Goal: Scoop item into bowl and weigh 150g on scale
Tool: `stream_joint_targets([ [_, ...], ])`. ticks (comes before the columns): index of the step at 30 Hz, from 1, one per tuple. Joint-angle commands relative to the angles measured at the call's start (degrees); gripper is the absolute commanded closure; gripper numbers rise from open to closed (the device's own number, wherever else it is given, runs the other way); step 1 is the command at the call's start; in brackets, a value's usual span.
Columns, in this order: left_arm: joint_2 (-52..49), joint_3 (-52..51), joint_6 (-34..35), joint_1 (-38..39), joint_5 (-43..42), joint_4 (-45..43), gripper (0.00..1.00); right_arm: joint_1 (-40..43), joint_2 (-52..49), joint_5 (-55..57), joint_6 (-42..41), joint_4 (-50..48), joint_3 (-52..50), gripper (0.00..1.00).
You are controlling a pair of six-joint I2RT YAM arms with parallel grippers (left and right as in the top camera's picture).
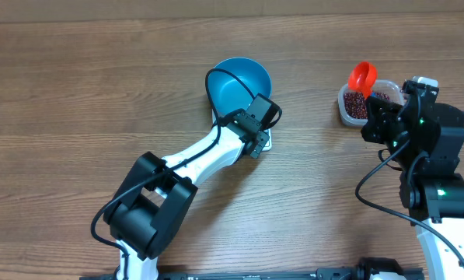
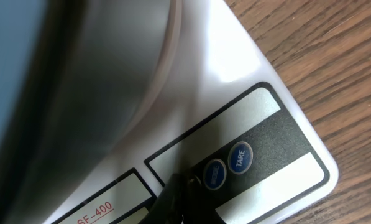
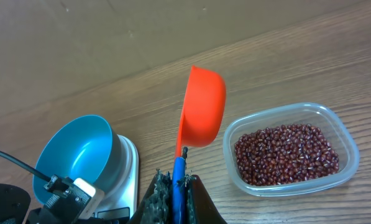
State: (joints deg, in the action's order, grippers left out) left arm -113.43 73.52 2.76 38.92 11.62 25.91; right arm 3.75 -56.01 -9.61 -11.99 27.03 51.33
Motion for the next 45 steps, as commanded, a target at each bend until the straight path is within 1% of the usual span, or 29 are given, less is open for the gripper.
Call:
stream_joint_targets([
  [1, -1.33, -0.31, -1.09, 0.00, 0.37, -0.35, 0.96, 0.46, 0.26, 0.59, 0.04, -0.37, 1.90, 0.96],
  [13, -2.23, -0.28, -1.07, 0.13, 0.35, 0.11, 0.96, 0.46, 0.26, 0.57, 0.02, -0.37, 1.90, 0.96],
  [17, -0.72, 0.66, 0.26, 0.24, 0.35, 2.56, 0.96, 0.46, 0.28, 0.57, 0.02, -0.42, 1.92, 0.96],
  [21, 3.23, 3.91, 0.24, 0.79, 0.35, 5.88, 0.96, 0.46, 0.26, 0.59, 0.02, -0.42, 1.95, 0.96],
  [25, 9.29, 8.13, 0.22, 1.84, 0.15, 8.61, 0.96, 0.46, 0.26, 0.59, 0.04, -0.39, 1.97, 0.96],
  [28, 15.61, 9.38, 0.20, 2.86, 0.11, 7.91, 0.96, 0.46, 0.26, 0.59, 0.04, -0.42, 1.97, 0.96],
  [31, 18.43, 9.35, 0.22, 3.08, 0.13, 8.31, 0.96, 0.46, 0.26, 0.59, 0.04, -0.42, 1.97, 0.96],
  [39, 17.14, 8.11, 0.22, 3.10, 0.13, 11.58, 0.96, 0.46, 0.26, 0.59, 0.07, -1.14, 1.97, 0.96],
  [45, 10.91, 5.66, -0.07, 2.95, 0.90, 11.10, 0.96, 0.46, 0.26, 0.59, 0.31, -1.03, 1.97, 0.97],
])
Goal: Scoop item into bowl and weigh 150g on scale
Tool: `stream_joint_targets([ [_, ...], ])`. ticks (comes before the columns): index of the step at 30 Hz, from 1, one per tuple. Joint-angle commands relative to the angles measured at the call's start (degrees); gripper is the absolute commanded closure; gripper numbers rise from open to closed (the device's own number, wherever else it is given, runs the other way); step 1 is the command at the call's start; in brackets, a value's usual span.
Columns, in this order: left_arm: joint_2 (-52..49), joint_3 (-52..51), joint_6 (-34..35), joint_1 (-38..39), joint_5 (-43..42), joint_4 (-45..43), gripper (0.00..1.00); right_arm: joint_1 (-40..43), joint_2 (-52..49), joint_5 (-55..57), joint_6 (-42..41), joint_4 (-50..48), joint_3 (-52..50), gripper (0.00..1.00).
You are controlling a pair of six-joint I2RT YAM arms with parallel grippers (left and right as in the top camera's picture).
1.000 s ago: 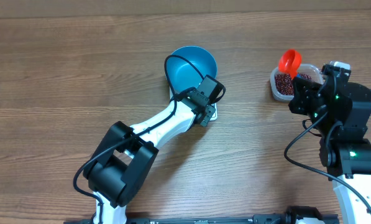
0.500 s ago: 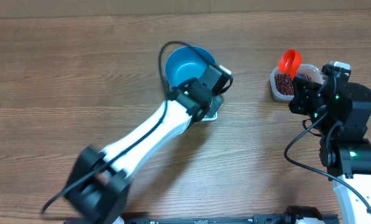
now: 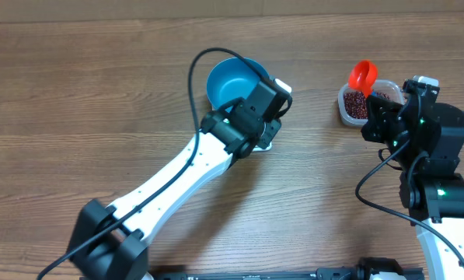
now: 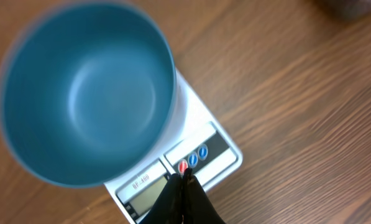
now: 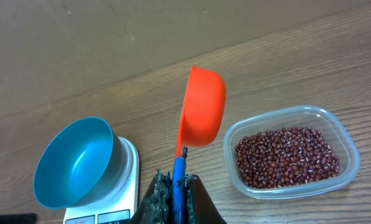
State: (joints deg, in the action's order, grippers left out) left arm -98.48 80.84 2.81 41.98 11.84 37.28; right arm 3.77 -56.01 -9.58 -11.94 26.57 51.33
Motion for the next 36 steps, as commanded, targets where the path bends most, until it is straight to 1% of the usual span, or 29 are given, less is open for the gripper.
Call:
stream_joint_targets([
  [1, -5.29, -1.73, -0.11, -0.11, 0.83, -0.31, 0.96, 0.44, 0.26, 0.59, 0.26, -0.57, 1.97, 0.96],
  [7, -11.91, -1.73, -0.50, -0.35, 0.87, -1.64, 0.96, 0.44, 0.26, 0.72, 0.59, -0.59, 1.97, 0.96],
  [15, -17.35, -1.73, -0.44, -0.44, 4.26, -2.80, 0.96, 0.44, 0.26, 1.05, 1.60, -0.39, 1.97, 0.96],
  [24, -18.40, -1.73, 0.04, -0.81, 5.73, -4.26, 0.96, 0.44, 0.26, 1.22, 1.62, -0.35, 1.97, 0.96],
  [36, -18.43, -2.49, 0.42, -1.36, 5.03, -4.39, 0.96, 0.44, 0.26, 1.20, 1.62, -0.33, 1.97, 0.96],
])
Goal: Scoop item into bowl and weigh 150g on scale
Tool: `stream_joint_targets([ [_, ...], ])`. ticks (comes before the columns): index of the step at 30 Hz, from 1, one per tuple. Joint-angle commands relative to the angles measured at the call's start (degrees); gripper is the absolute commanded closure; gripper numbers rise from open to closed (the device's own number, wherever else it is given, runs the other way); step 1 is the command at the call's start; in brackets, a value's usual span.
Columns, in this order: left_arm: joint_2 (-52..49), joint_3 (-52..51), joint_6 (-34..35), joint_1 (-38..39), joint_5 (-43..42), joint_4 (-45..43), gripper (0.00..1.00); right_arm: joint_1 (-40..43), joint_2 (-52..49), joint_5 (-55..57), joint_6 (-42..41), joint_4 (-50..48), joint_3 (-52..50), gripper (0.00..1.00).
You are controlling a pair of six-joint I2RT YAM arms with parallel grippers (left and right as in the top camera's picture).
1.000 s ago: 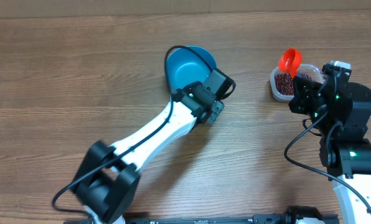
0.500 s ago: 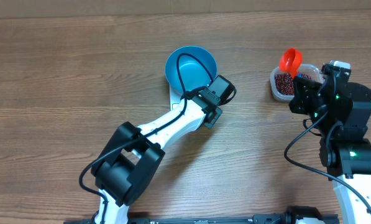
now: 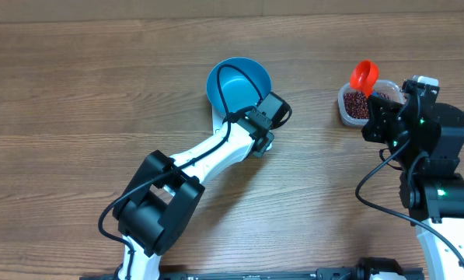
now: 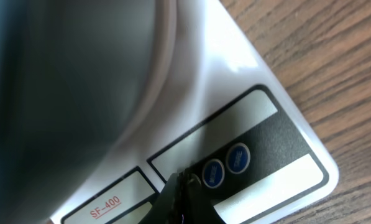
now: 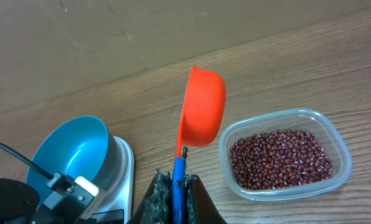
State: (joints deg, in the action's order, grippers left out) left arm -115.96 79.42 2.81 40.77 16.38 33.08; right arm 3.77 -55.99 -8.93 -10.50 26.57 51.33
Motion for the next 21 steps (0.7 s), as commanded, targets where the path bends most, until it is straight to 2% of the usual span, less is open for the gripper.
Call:
stream_joint_targets([
  [1, -0.94, -1.27, 0.92, -0.15, -0.02, -0.22, 0.96, 0.44, 0.24, 0.57, 0.17, -0.33, 1.97, 0.96],
  [21, -0.94, -1.40, 1.03, -0.35, -1.38, -0.81, 0.96, 0.44, 0.24, 0.55, 0.15, 0.11, 1.97, 0.97],
])
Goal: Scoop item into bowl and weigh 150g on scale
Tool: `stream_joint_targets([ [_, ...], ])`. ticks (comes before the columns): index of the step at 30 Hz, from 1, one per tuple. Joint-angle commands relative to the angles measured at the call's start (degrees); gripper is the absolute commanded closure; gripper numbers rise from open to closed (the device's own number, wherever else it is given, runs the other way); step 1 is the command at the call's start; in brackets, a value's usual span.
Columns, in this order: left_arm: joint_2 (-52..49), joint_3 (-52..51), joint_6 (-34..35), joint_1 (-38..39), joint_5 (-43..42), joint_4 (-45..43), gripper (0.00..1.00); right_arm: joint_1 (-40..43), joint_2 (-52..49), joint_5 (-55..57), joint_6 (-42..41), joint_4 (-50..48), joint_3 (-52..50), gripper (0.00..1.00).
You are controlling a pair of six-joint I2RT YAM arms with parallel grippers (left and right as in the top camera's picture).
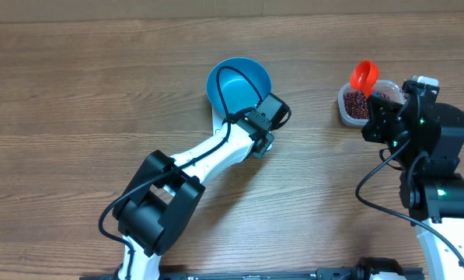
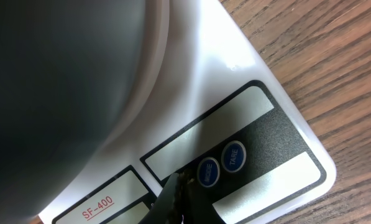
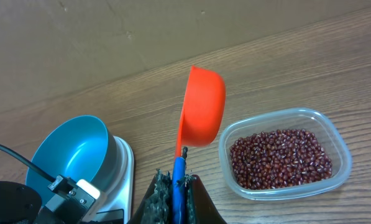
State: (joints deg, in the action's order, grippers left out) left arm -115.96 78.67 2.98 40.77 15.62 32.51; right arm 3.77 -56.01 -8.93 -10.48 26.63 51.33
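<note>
An empty blue bowl (image 1: 238, 84) sits on a white scale (image 2: 247, 81) at the table's middle. My left gripper (image 2: 183, 180) is shut, its tip down on the scale's button panel just left of two blue buttons (image 2: 221, 163). My right gripper (image 3: 176, 180) is shut on the blue handle of an orange scoop (image 3: 202, 107), held empty and raised beside a clear tub of red beans (image 3: 283, 155). Overhead, the scoop (image 1: 362, 77) hangs over the tub's (image 1: 354, 105) left edge.
The left arm's black cable (image 1: 230, 82) loops over the bowl. Bare wooden tabletop (image 1: 76, 93) spreads to the left and front. A brown wall (image 3: 110, 31) rises behind the table in the right wrist view.
The left gripper tip has shifted very slightly on the scale's panel, still beside the blue buttons. The right gripper and scoop have not moved.
The left gripper tip was down at the scale's buttons, then was raised well above the bowl and scale, then was back down on the button panel, where it stays. The right gripper has held the empty scoop above the bean tub throughout.
</note>
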Motion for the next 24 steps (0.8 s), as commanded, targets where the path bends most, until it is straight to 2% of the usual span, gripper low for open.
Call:
stream_joint_targets([
  [1, -0.94, -0.66, 0.85, -0.35, -0.61, -0.24, 0.96, 0.44, 0.26, 0.55, 0.13, 0.04, 1.97, 0.96],
  [24, -0.87, -4.17, 0.87, -0.33, 0.00, -3.48, 0.96, 0.44, 0.26, 0.52, 0.11, 0.04, 1.97, 0.96],
])
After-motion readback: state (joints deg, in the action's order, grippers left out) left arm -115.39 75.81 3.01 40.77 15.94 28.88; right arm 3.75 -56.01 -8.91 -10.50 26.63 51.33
